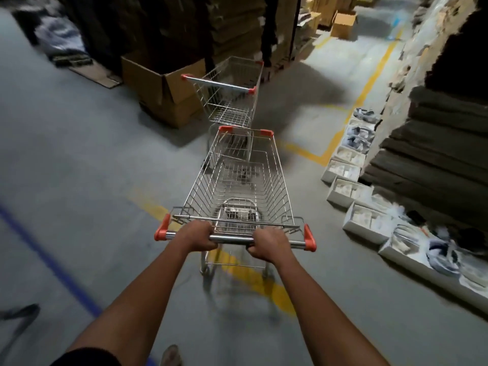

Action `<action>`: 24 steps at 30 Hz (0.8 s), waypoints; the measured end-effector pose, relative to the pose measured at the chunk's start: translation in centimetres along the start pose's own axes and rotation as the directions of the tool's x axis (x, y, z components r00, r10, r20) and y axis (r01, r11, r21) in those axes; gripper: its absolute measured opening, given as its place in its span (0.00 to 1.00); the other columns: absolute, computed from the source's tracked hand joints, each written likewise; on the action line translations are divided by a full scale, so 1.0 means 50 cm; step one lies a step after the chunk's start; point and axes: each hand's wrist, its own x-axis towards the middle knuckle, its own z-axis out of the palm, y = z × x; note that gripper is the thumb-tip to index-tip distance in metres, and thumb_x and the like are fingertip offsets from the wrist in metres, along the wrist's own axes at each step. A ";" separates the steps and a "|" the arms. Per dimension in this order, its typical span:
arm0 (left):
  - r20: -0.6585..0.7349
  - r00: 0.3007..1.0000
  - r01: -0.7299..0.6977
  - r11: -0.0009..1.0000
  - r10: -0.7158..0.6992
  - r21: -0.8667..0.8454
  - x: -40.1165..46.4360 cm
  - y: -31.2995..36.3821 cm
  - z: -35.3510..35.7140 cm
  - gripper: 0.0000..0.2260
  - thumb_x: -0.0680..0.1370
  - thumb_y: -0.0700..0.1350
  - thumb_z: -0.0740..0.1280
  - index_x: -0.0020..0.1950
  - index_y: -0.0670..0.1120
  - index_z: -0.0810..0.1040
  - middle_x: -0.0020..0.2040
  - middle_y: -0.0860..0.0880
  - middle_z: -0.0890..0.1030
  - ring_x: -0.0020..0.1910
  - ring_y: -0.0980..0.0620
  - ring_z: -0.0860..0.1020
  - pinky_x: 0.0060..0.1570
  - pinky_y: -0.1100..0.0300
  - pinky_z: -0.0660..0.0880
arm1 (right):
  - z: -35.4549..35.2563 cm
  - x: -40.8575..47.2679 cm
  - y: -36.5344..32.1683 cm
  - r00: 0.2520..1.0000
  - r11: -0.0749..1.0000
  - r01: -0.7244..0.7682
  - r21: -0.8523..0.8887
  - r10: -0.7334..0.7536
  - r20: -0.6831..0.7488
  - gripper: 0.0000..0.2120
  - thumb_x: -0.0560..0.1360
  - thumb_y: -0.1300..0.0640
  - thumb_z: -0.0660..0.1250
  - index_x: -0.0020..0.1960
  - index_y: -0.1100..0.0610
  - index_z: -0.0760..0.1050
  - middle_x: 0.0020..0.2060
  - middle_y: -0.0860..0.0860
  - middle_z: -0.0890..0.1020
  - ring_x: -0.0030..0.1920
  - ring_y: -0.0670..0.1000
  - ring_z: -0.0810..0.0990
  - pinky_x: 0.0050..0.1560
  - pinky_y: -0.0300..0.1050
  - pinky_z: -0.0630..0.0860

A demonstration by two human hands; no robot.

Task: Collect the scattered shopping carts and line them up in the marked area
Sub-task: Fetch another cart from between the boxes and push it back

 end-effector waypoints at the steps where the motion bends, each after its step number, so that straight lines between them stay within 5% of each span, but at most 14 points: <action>1: 0.006 1.000 0.027 1.000 -0.026 -0.004 -0.009 0.017 0.006 0.14 0.72 0.54 0.69 0.49 0.46 0.84 0.47 0.44 0.85 0.49 0.43 0.83 0.48 0.54 0.79 | 0.003 -0.005 0.013 0.999 0.999 0.034 -0.007 -0.034 0.003 0.17 0.75 0.40 0.66 0.48 0.53 0.80 0.41 0.52 0.83 0.43 0.57 0.83 0.47 0.49 0.79; 18: 0.110 0.964 0.258 0.956 -0.244 -0.137 0.002 0.195 0.054 0.17 0.76 0.56 0.68 0.55 0.43 0.81 0.52 0.44 0.82 0.51 0.46 0.81 0.51 0.53 0.78 | -0.010 0.047 0.202 0.938 0.931 0.346 -0.115 -0.344 0.036 0.17 0.75 0.40 0.65 0.49 0.54 0.80 0.44 0.54 0.85 0.46 0.59 0.85 0.46 0.50 0.80; 24: 0.078 0.949 0.314 0.932 -0.305 -0.183 0.033 0.222 0.054 0.15 0.74 0.57 0.68 0.50 0.47 0.82 0.46 0.47 0.81 0.45 0.49 0.80 0.48 0.55 0.79 | -0.014 0.104 0.251 0.904 0.894 0.426 -0.140 -0.425 0.038 0.17 0.76 0.39 0.64 0.46 0.53 0.80 0.40 0.52 0.84 0.40 0.58 0.84 0.39 0.46 0.74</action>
